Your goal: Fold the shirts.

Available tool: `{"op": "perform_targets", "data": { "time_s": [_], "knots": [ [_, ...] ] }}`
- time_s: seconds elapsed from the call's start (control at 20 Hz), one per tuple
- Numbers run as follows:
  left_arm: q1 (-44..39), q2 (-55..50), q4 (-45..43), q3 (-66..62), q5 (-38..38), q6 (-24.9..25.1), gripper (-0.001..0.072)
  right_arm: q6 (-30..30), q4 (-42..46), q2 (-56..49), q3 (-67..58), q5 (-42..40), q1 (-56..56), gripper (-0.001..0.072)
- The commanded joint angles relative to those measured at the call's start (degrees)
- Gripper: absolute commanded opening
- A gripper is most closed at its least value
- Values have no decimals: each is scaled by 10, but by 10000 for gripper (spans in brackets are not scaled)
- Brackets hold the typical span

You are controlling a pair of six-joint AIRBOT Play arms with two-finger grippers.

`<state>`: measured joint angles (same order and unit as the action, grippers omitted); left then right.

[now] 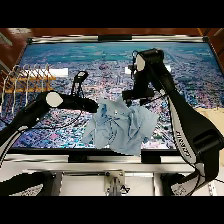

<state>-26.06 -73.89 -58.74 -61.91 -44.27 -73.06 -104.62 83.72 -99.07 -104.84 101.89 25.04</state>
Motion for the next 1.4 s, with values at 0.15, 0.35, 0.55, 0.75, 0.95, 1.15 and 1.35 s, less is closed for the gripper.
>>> {"op": "perform_targets", "data": {
  "time_s": [0.15,0.35,0.55,0.75,0.95,1.15,1.35],
  "knots": [
    [6,0,1,0,-6,19,54,-24,-14,22,162,17,17,621],
    [7,0,1,0,-19,19,54,-63,5,8,204,-69,23,504],
    [7,0,1,0,-23,19,55,-56,-32,1,204,-91,23,505],
    [7,0,1,0,-38,19,55,-39,-29,5,204,-63,23,507],
    [7,0,1,0,-60,19,55,-17,-41,30,204,-67,23,507],
    [7,0,1,0,-52,19,54,-31,-37,28,204,-94,22,508],
    [7,0,1,0,-53,19,55,-49,-40,-11,204,-122,22,508]
  ]
}}
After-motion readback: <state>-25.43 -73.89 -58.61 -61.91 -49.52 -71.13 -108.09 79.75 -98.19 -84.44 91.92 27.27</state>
